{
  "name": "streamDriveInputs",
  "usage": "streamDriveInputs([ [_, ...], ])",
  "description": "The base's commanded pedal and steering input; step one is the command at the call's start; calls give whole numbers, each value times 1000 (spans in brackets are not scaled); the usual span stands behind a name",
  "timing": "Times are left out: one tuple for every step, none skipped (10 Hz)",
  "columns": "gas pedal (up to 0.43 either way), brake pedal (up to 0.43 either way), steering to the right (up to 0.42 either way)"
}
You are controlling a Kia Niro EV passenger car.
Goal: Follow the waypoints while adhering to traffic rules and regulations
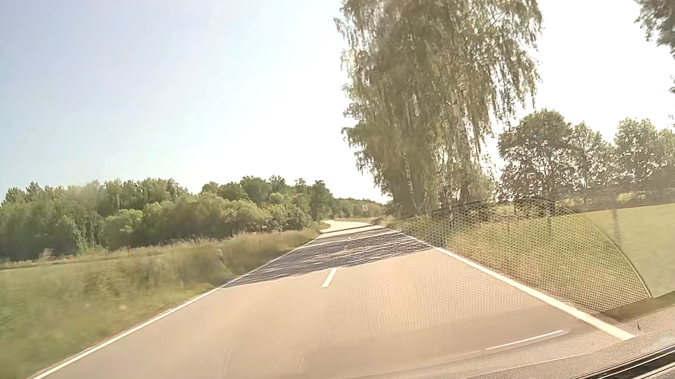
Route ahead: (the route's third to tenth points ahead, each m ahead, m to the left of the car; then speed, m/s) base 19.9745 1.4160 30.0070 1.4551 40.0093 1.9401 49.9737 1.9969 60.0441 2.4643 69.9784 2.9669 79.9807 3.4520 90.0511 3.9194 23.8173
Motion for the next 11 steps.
streamDriveInputs([
  [248, 0, -4],
  [268, 0, -4],
  [280, 0, -4],
  [280, 0, -4],
  [280, 0, -4],
  [280, 0, -4],
  [268, 0, -4],
  [260, 0, -4],
  [260, 0, -5],
  [260, 0, -5],
  [240, 0, -4],
])
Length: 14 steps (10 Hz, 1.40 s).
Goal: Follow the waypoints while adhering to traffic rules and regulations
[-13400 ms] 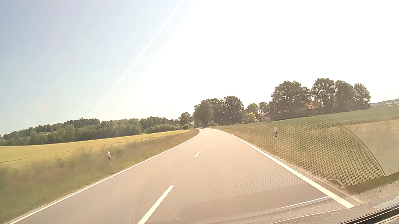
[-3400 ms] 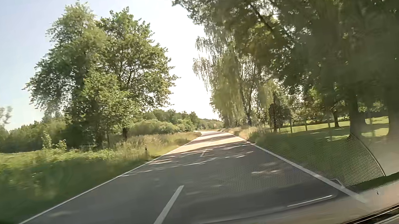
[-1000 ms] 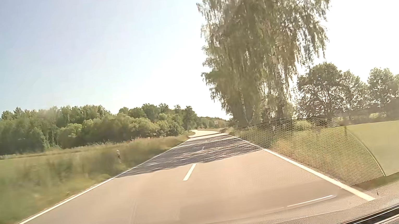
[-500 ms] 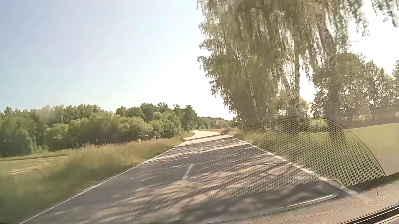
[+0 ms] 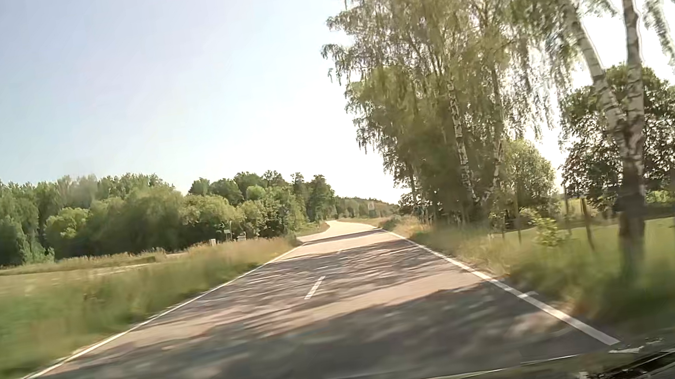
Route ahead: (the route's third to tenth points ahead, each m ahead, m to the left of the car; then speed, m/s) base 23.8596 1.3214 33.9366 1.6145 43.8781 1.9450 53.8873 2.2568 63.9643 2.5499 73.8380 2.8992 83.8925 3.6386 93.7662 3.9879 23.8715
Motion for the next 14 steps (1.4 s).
streamDriveInputs([
  [228, 0, -5],
  [228, 0, -4],
  [228, 0, -5],
  [240, 0, -5],
  [248, 0, -6],
  [260, 0, -7],
  [280, 0, -8],
  [280, 0, -8],
  [287, 0, -8],
  [287, 0, -7],
  [299, 0, -8],
  [299, 0, -7],
  [299, 0, -7],
  [299, 0, -8],
])
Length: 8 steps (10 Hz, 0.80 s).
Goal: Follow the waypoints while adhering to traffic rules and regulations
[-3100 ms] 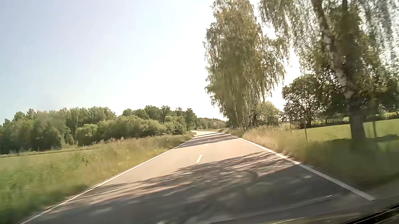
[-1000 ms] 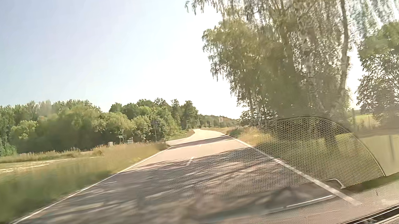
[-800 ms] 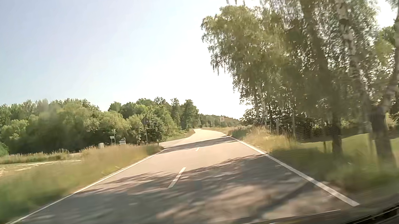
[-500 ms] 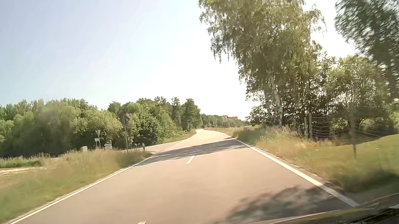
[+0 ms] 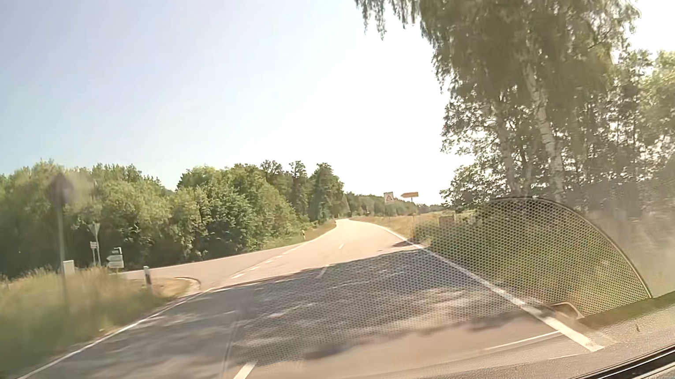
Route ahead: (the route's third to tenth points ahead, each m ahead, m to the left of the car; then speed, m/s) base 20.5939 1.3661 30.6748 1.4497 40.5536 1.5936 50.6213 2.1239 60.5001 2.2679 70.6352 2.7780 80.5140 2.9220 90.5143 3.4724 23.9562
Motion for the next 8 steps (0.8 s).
streamDriveInputs([
  [280, 0, -8],
  [280, 0, -8],
  [280, 0, -7],
  [287, 0, -7],
  [287, 0, -6],
  [287, 0, -6],
  [287, 0, -5],
  [299, 0, -5],
])
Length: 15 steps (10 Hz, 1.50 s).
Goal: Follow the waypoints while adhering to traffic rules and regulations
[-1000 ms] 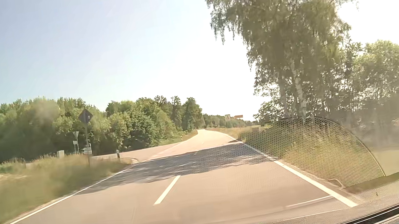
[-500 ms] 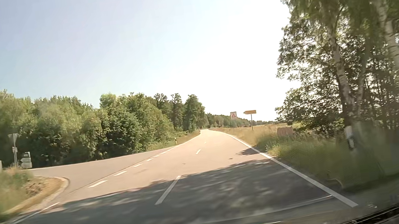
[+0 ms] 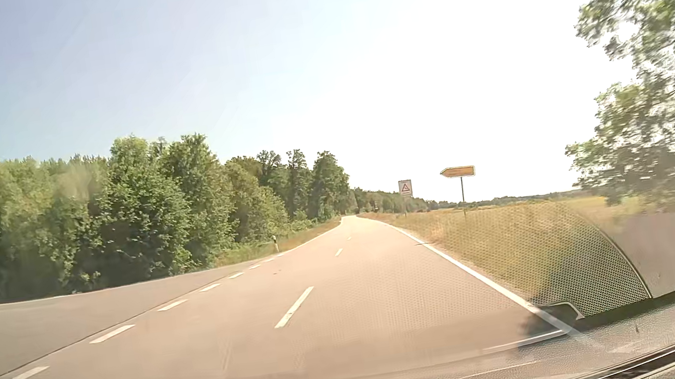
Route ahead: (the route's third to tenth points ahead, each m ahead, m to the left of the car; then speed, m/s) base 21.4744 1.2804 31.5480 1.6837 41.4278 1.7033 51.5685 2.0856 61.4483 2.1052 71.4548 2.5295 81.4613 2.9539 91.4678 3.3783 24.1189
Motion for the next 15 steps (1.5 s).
streamDriveInputs([
  [299, 0, -5],
  [299, 0, -5],
  [280, 0, -5],
  [280, 0, -4],
  [280, 0, -4],
  [280, 0, -4],
  [287, 0, -4],
  [287, 0, -4],
  [287, 0, -4],
  [287, 0, -4],
  [287, 0, -4],
  [280, 0, -4],
  [260, 0, -4],
  [260, 0, -4],
  [268, 0, -4],
])
